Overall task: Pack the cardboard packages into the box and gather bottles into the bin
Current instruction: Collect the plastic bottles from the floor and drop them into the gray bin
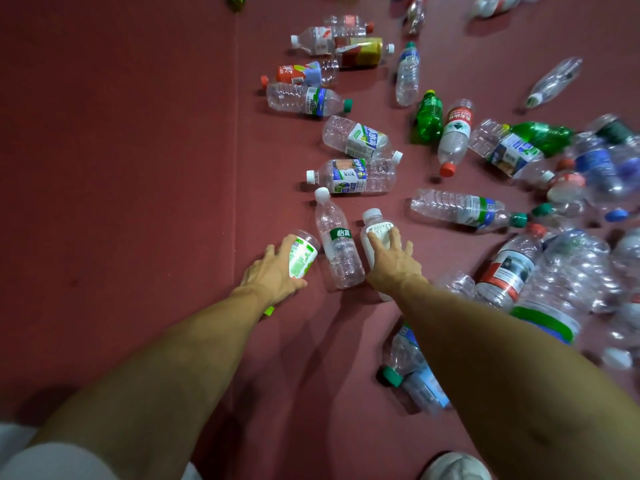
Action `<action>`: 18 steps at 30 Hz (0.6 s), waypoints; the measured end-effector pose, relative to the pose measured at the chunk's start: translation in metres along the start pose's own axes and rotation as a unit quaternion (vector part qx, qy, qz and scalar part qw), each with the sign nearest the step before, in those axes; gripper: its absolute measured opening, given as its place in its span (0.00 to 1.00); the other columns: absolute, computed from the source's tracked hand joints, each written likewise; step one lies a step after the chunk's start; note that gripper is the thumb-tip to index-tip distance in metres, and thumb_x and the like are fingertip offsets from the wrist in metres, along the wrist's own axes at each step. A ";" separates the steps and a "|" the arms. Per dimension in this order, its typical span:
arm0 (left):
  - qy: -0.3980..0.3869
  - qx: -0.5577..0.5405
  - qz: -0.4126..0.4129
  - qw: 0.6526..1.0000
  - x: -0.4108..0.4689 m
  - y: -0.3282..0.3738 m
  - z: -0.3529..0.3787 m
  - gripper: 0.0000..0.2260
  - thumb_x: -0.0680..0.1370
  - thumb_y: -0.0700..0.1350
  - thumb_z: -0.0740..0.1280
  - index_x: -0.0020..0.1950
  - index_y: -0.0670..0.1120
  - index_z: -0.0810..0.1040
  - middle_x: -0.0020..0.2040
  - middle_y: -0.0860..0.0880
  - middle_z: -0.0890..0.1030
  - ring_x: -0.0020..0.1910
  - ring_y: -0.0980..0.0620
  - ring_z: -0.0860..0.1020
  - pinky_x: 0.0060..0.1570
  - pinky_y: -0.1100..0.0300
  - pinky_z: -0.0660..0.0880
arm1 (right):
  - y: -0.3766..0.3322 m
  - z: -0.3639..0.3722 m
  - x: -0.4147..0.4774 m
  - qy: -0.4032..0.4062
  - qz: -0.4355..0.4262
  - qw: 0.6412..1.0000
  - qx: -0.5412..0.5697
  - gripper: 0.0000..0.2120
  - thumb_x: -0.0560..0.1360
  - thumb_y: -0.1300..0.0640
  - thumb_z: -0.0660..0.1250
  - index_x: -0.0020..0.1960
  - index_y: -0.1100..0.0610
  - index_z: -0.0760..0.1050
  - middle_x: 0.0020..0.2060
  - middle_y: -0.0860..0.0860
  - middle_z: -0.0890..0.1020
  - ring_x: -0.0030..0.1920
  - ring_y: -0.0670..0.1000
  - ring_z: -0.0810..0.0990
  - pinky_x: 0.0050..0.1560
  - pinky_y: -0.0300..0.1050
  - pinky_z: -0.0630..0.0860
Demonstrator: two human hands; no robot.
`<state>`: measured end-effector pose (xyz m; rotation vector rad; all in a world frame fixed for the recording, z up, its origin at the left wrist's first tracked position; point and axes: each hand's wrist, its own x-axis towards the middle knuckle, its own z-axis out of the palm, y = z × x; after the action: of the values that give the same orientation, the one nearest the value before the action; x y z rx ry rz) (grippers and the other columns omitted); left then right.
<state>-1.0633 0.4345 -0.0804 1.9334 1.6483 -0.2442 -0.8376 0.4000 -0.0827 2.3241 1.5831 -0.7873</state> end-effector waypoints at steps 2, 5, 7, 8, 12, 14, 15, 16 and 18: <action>-0.004 -0.007 -0.002 1.000 -0.001 0.000 0.001 0.43 0.70 0.57 0.75 0.76 0.61 0.51 0.64 0.42 0.74 0.59 0.34 0.77 0.59 0.46 0.73 | -0.002 0.004 0.000 0.005 0.001 1.000 0.003 0.40 0.77 0.58 0.65 0.79 0.40 0.47 0.79 0.54 0.40 0.76 0.67 0.50 0.67 0.66 0.69; -0.009 -0.012 -0.002 1.000 -0.001 0.000 0.000 0.43 0.69 0.54 0.75 0.75 0.63 0.50 0.58 0.43 0.78 0.55 0.36 0.78 0.55 0.49 0.74 | -0.002 0.007 -0.001 0.015 0.009 1.000 0.007 0.41 0.77 0.60 0.64 0.79 0.37 0.45 0.78 0.58 0.40 0.74 0.68 0.56 0.64 0.65 0.73; -0.010 -0.009 0.005 1.000 -0.001 0.000 -0.002 0.43 0.69 0.53 0.75 0.75 0.64 0.49 0.56 0.43 0.77 0.54 0.36 0.78 0.55 0.49 0.74 | -0.002 0.005 -0.003 0.015 0.011 1.000 0.015 0.41 0.76 0.60 0.65 0.78 0.37 0.46 0.77 0.58 0.43 0.70 0.67 0.61 0.62 0.64 0.74; -0.012 -0.004 0.009 1.000 -0.002 0.001 -0.002 0.43 0.70 0.53 0.74 0.75 0.65 0.49 0.56 0.43 0.76 0.54 0.35 0.78 0.55 0.48 0.75 | -0.002 0.004 -0.003 0.017 0.010 1.000 0.020 0.40 0.76 0.60 0.65 0.78 0.37 0.48 0.77 0.58 0.44 0.68 0.66 0.63 0.61 0.64 0.74; -0.017 0.013 0.026 0.999 0.000 0.005 -0.004 0.45 0.73 0.55 0.73 0.77 0.69 0.44 0.57 0.42 0.73 0.54 0.34 0.78 0.57 0.46 0.75 | -0.002 0.002 -0.005 0.024 0.002 0.999 0.049 0.37 0.75 0.57 0.67 0.76 0.38 0.52 0.75 0.57 0.49 0.63 0.64 0.65 0.57 0.63 0.76; -0.017 0.012 0.028 0.999 0.002 0.008 -0.003 0.44 0.73 0.56 0.73 0.78 0.69 0.45 0.57 0.41 0.72 0.55 0.34 0.77 0.58 0.47 0.75 | 0.001 0.001 -0.007 0.026 -0.005 0.998 0.058 0.37 0.75 0.55 0.68 0.76 0.37 0.53 0.75 0.57 0.49 0.63 0.64 0.65 0.57 0.61 0.76; -0.018 0.010 0.027 0.999 0.004 0.010 -0.002 0.44 0.73 0.57 0.73 0.78 0.69 0.46 0.57 0.41 0.72 0.56 0.34 0.77 0.58 0.47 0.74 | 0.003 0.001 -0.007 0.025 -0.008 0.998 0.059 0.37 0.75 0.54 0.68 0.76 0.37 0.53 0.75 0.57 0.49 0.64 0.64 0.65 0.58 0.60 0.76; -0.020 0.007 0.025 0.999 0.004 0.011 -0.002 0.44 0.73 0.57 0.73 0.78 0.69 0.47 0.57 0.41 0.72 0.56 0.34 0.77 0.59 0.47 0.74 | 0.004 0.000 -0.007 0.024 -0.012 0.998 0.058 0.37 0.75 0.54 0.68 0.76 0.37 0.53 0.76 0.56 0.49 0.65 0.64 0.64 0.59 0.60 0.75; -0.023 0.001 0.020 1.000 0.005 0.013 -0.001 0.44 0.73 0.58 0.74 0.78 0.69 0.48 0.58 0.41 0.72 0.57 0.34 0.76 0.61 0.47 0.73 | 0.007 0.001 -0.007 0.018 -0.019 0.998 0.059 0.38 0.76 0.53 0.68 0.77 0.36 0.52 0.77 0.56 0.47 0.67 0.64 0.63 0.61 0.59 0.73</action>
<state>-1.0502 0.4388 -0.0779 1.9466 1.5790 -0.2721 -0.8337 0.3918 -0.0805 2.4080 1.6427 -0.8750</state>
